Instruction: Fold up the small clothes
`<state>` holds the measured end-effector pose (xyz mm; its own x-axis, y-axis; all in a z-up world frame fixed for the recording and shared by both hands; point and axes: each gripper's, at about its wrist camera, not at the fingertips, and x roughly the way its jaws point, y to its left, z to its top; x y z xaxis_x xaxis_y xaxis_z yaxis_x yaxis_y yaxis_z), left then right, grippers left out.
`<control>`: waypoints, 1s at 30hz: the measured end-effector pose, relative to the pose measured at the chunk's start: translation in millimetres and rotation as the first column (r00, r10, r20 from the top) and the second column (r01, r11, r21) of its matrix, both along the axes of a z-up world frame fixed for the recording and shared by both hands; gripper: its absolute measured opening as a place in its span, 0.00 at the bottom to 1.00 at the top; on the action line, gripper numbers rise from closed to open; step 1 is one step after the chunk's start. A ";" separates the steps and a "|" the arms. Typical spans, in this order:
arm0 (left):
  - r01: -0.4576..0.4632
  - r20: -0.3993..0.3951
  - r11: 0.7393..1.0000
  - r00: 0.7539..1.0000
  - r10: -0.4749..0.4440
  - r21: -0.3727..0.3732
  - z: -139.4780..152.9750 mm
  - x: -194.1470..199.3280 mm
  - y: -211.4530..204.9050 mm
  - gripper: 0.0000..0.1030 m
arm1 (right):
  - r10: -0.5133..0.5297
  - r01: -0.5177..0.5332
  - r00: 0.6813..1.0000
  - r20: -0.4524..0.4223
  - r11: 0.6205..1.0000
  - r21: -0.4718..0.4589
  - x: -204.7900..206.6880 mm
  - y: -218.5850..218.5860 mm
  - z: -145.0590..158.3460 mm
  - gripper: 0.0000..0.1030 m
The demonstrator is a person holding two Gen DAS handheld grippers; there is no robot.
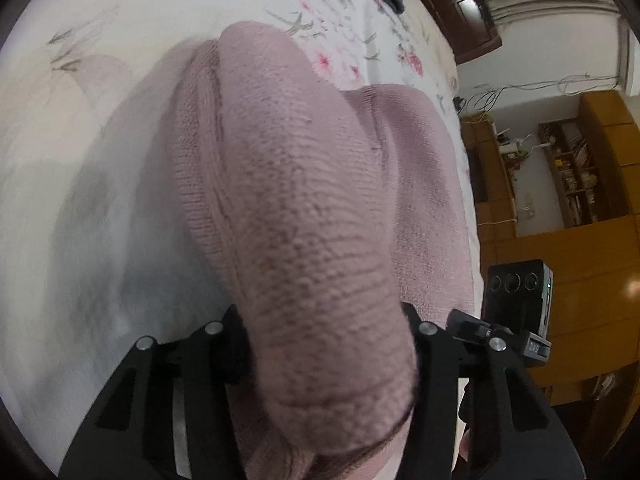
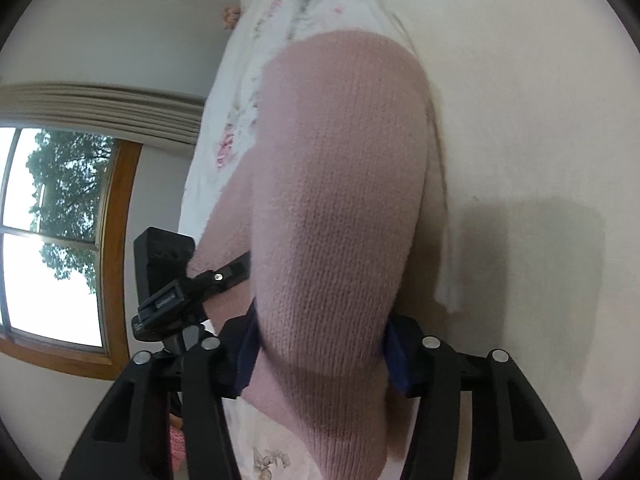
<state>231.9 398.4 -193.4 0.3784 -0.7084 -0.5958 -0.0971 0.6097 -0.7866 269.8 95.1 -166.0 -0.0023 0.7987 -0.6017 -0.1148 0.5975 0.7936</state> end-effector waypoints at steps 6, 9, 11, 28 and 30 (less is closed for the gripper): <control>0.028 0.070 0.997 0.997 -0.022 -0.077 33.0 -27.5 -41.5 0.45 | 0.005 -0.005 0.997 0.080 1.000 0.004 -19.2 -32.3 45.4 0.51; 0.058 0.110 0.992 0.993 -0.046 -0.112 52.2 -45.7 -74.9 0.45 | -0.019 0.018 0.995 0.101 1.000 0.013 -38.2 -68.1 70.1 0.50; 0.093 0.150 0.989 0.986 -0.075 -0.114 67.5 -61.4 -104.2 0.45 | -0.024 0.023 0.992 0.120 1.000 0.007 -57.0 -97.8 85.1 0.50; 0.177 0.107 0.984 0.978 -0.180 0.034 13.8 -156.2 -235.9 0.48 | -0.145 0.147 0.989 0.036 0.984 -0.101 -189.0 -229.5 26.7 0.51; 0.167 0.108 0.985 0.980 -0.170 0.037 10.4 -158.6 -234.0 0.50 | -0.146 0.152 0.987 0.059 0.982 -0.111 -192.8 -228.6 24.8 0.52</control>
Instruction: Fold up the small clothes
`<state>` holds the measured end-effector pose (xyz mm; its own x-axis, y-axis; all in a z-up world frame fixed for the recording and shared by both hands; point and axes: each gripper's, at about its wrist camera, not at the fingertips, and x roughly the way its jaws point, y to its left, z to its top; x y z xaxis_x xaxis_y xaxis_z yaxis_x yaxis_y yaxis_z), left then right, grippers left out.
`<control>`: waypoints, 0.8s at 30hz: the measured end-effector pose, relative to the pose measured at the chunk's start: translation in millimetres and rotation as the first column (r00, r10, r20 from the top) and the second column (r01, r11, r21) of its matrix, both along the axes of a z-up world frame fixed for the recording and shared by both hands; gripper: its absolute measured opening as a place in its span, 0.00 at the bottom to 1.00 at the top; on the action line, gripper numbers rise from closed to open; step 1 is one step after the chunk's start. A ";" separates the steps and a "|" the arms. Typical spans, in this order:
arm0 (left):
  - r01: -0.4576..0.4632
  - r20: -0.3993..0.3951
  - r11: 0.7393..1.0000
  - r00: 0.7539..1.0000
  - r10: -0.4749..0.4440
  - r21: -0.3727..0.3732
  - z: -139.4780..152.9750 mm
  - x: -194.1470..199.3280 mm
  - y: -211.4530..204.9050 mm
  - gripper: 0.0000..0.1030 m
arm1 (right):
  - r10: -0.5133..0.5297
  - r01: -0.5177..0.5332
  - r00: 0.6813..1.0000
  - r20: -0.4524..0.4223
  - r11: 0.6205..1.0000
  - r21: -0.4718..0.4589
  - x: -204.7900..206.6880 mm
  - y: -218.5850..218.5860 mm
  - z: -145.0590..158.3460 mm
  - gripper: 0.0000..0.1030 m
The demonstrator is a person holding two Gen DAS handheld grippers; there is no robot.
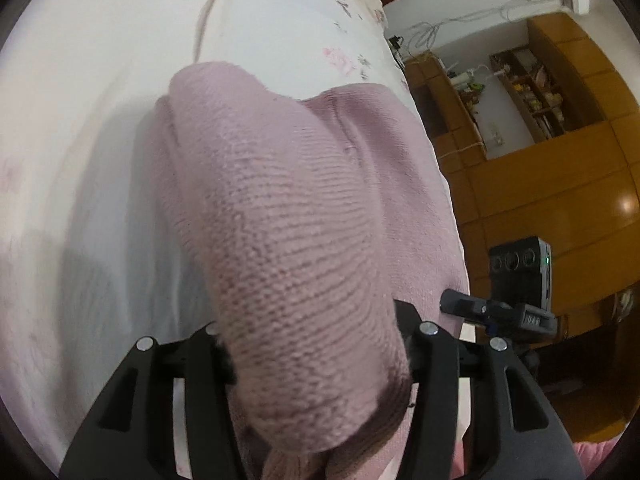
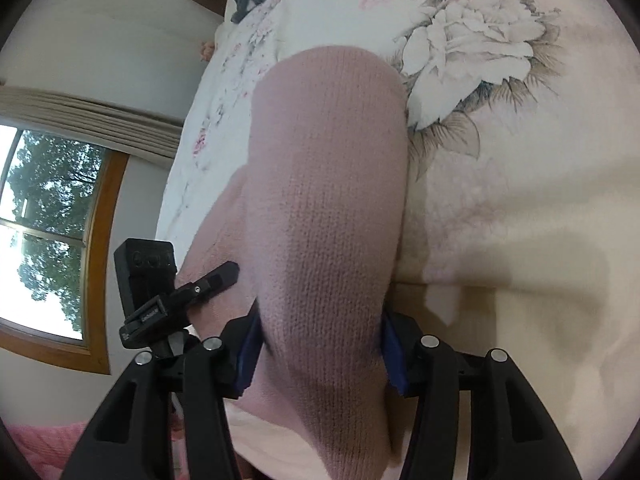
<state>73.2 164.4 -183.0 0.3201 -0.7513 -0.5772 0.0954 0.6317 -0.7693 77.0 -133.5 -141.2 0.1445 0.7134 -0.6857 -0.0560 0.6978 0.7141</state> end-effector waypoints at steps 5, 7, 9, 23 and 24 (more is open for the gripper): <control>-0.028 -0.045 0.999 0.999 0.029 0.023 1.4 -6.3 -0.4 0.60 | -0.008 0.007 1.000 -0.003 0.999 -0.031 1.1 11.1 -0.5 0.60; -0.023 -0.044 0.998 0.999 0.026 0.065 12.4 -9.4 2.5 0.61 | -0.019 0.018 1.000 -0.021 0.999 -0.033 -5.3 6.5 4.3 0.64; -0.007 -0.034 0.993 0.999 0.011 0.117 23.5 -17.3 4.9 0.63 | -0.018 0.018 1.000 -0.018 0.999 -0.039 -13.7 1.9 7.2 0.65; 0.057 0.007 0.957 0.998 -0.061 0.286 58.5 -84.9 -38.5 0.68 | -0.013 0.011 0.998 -0.055 0.999 -0.036 -74.5 -4.0 -7.1 0.61; 0.060 0.000 0.949 0.998 -0.063 0.311 53.4 -84.9 -39.0 0.65 | -0.005 0.003 0.998 -0.065 0.999 -0.037 -75.7 -2.0 -10.8 0.52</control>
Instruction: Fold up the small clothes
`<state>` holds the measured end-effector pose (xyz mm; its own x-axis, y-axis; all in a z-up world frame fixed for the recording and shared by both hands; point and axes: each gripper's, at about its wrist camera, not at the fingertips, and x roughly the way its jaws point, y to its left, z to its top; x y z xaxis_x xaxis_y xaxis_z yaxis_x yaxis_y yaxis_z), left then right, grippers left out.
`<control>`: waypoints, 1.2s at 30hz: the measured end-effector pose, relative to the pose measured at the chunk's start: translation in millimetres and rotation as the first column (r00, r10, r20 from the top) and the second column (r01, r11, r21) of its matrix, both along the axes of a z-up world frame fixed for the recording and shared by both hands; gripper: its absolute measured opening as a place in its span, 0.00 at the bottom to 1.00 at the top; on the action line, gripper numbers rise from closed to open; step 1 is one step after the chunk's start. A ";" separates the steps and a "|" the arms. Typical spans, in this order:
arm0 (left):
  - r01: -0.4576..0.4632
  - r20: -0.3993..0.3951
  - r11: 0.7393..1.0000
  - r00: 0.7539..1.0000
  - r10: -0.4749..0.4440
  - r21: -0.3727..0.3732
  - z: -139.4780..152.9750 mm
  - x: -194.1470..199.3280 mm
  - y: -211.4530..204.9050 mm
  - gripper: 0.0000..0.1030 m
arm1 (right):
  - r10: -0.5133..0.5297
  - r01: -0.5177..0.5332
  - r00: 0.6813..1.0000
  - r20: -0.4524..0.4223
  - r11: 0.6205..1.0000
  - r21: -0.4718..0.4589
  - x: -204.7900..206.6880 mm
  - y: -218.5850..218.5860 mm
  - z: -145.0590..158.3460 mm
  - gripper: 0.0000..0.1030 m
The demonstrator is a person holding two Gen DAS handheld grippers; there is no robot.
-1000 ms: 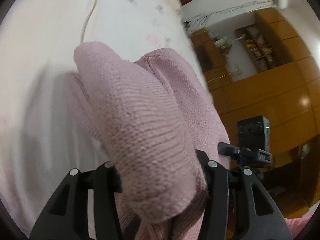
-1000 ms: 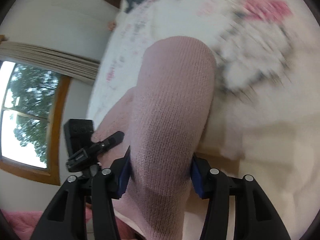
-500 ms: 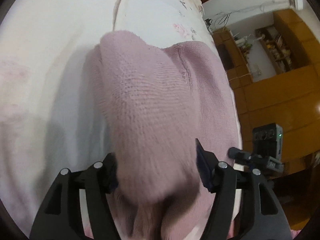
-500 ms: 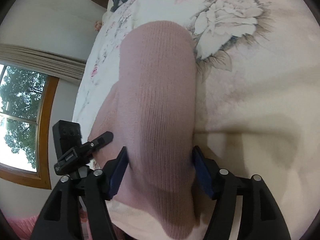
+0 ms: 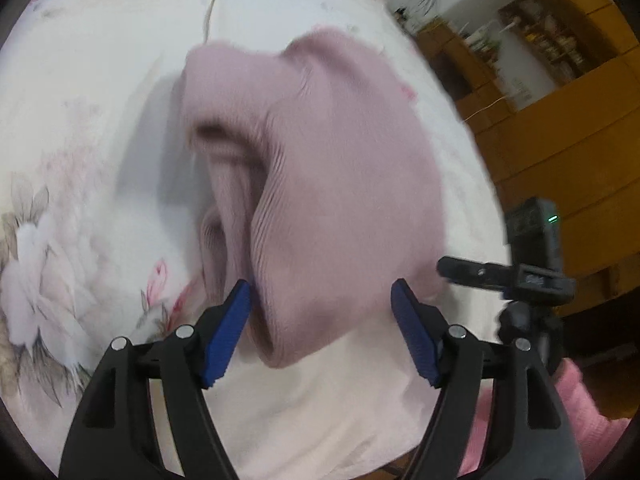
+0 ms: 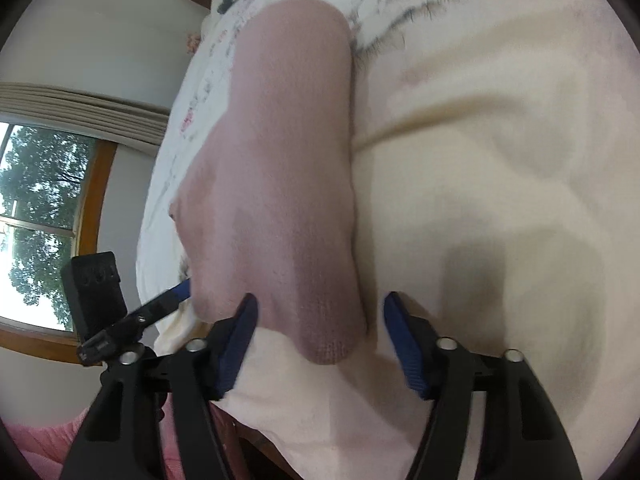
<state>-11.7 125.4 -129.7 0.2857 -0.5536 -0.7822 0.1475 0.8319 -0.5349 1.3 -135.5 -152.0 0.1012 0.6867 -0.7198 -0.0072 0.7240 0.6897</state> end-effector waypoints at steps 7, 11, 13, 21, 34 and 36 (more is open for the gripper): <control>-0.003 -0.056 0.993 0.998 0.009 0.116 -19.4 13.3 0.9 0.61 | 0.039 -0.039 0.999 0.018 0.999 -0.028 -8.0 5.1 11.7 0.23; -0.015 -0.086 0.992 0.996 0.026 0.122 -29.5 21.0 1.5 0.61 | 0.053 -0.053 0.999 -0.002 0.995 -0.082 -13.2 4.4 1.9 0.23; -0.010 -0.083 0.991 0.996 0.021 0.131 -31.5 23.6 1.5 0.62 | 0.046 -0.047 0.999 -0.012 0.996 -0.079 -12.4 6.8 -4.4 0.23; -0.012 -0.080 0.989 0.997 0.024 0.149 -19.2 23.3 -0.5 0.60 | 0.032 -0.031 1.000 0.001 0.992 -0.119 -15.7 17.4 2.4 0.33; -0.073 0.046 0.964 0.997 0.063 0.254 55.3 -21.2 -1.3 0.77 | 0.031 0.054 0.986 0.163 0.870 -0.491 -64.6 36.4 78.7 0.84; -0.084 0.056 0.965 0.996 0.072 0.249 62.4 -28.9 0.6 0.78 | 0.038 0.058 0.983 0.177 0.863 -0.502 -72.3 31.6 86.7 0.85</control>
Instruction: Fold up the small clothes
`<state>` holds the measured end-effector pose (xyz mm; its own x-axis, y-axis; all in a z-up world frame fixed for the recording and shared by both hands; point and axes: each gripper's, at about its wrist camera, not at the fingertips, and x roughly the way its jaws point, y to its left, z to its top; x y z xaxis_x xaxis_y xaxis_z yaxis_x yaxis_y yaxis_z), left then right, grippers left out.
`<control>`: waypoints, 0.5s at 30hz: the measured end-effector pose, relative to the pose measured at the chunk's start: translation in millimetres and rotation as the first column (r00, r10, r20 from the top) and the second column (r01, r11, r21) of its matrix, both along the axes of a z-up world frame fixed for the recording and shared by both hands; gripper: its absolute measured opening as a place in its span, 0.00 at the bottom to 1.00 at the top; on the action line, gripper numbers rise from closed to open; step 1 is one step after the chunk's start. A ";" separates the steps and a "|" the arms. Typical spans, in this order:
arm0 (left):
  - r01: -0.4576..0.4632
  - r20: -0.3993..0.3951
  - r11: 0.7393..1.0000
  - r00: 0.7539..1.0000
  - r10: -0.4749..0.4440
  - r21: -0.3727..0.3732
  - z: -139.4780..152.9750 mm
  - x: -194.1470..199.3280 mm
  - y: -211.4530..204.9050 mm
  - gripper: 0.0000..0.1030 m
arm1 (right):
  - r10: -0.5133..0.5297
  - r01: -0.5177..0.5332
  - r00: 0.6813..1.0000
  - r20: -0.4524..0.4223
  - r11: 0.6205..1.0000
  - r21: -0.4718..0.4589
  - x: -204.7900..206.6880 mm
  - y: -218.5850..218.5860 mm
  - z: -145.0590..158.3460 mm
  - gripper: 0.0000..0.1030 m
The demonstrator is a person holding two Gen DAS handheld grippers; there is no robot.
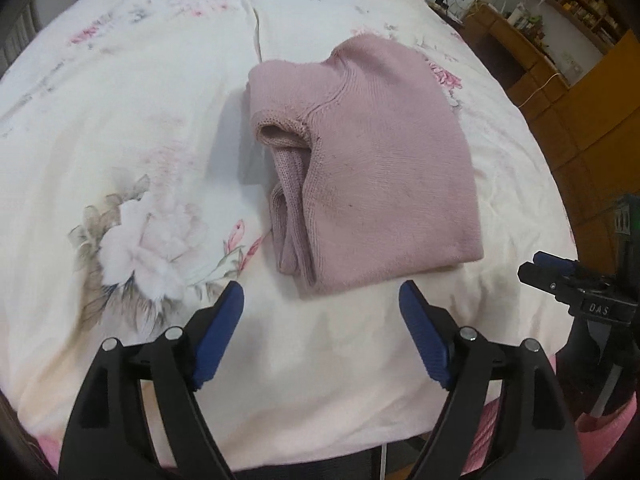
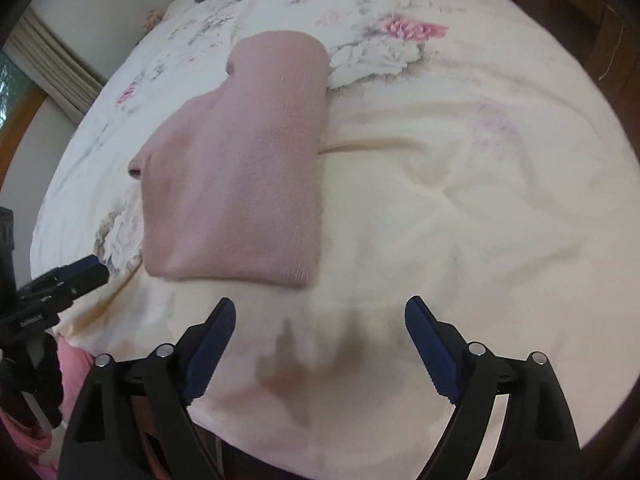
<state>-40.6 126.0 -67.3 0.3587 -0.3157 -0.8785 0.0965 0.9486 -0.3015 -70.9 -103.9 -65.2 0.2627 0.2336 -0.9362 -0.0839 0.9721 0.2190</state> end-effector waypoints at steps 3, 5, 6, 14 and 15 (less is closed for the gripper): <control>-0.012 0.012 1.000 1.000 0.012 0.015 10.2 -13.0 -3.7 0.80 | -0.008 0.008 1.000 0.013 1.000 -0.018 -10.5 -2.8 13.0 0.88; -0.007 0.018 1.000 1.000 0.006 0.022 16.2 -19.4 -7.0 0.80 | -0.010 0.011 0.999 0.030 1.000 -0.020 -16.9 -1.3 21.9 0.89; -0.005 0.021 1.000 1.000 0.005 0.029 18.3 -24.1 -7.3 0.80 | -0.012 0.013 0.999 0.034 1.000 -0.019 -18.6 -0.8 24.1 0.90; -0.006 0.033 1.000 0.999 0.006 0.020 40.4 -47.3 -11.8 0.85 | -0.027 0.032 0.998 0.052 0.995 -0.097 -36.0 11.9 51.2 0.96; -0.007 0.035 1.000 0.999 0.006 0.019 42.6 -49.0 -12.4 0.85 | -0.027 0.032 0.998 0.059 0.995 -0.099 -37.7 13.8 53.9 0.96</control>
<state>-89.6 113.6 -24.7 0.3912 -0.2969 -0.8711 0.1006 0.9547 -0.2802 -108.6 -90.1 -11.4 0.3219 0.1310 -0.9377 -0.0643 0.9911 0.1164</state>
